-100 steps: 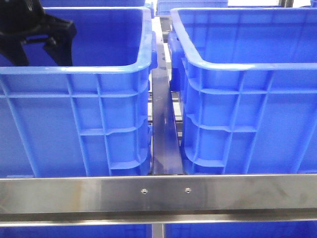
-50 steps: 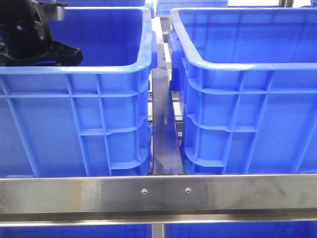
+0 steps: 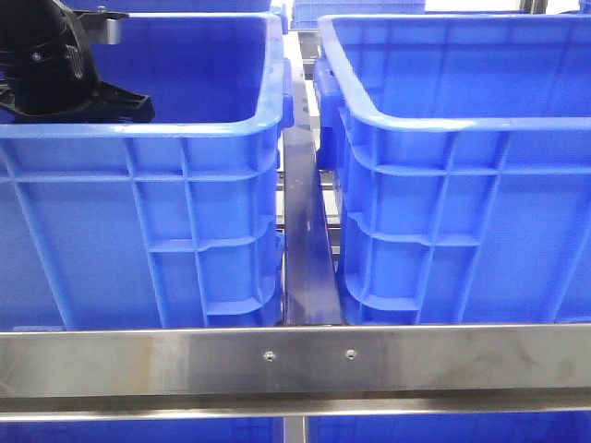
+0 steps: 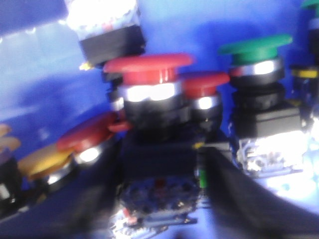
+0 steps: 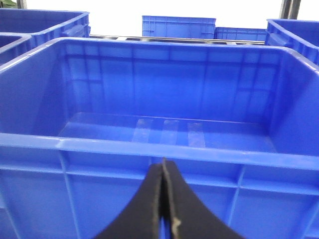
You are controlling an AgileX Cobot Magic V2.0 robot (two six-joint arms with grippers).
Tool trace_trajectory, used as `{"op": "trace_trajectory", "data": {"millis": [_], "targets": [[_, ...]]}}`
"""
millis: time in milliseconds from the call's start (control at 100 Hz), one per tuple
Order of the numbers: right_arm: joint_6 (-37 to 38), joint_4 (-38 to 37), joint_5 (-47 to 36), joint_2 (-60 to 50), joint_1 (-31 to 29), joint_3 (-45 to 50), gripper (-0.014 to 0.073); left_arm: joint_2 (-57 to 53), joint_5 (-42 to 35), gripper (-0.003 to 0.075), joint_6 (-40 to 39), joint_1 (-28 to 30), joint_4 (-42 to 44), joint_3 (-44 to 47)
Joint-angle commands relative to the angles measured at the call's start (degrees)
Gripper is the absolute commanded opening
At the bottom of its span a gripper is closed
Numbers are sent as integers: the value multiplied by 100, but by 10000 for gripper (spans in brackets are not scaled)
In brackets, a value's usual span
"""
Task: Pick red and yellow buttons and place in box
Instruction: 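Lift the red-capped button out of the bin with the left gripper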
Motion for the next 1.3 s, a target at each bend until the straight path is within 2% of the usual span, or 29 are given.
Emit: {"op": "trace_trajectory", "data": {"millis": [0, 60, 310, 440, 850, 1290], "targets": [[2, -47, -466, -130, 1, -10, -68, -281, -111, 27, -33, -36, -18, -179], [2, -47, -466, -130, 1, -10, -68, -301, -88, -20, -33, -36, -18, -179], [2, -47, -466, -130, 1, -10, -68, -931, 40, -19, -33, -100, -62, -166], [2, -47, -466, -130, 1, -10, -68, -1448, 80, -19, -33, -360, -62, -29], [2, -47, -473, -130, 1, -10, -68, -3300, 191, -19, -33, -1281, -62, 836], [2, -47, -473, -130, 1, -10, -68, -5082, 549, -19, -14, -1510, -62, 1835]]}}
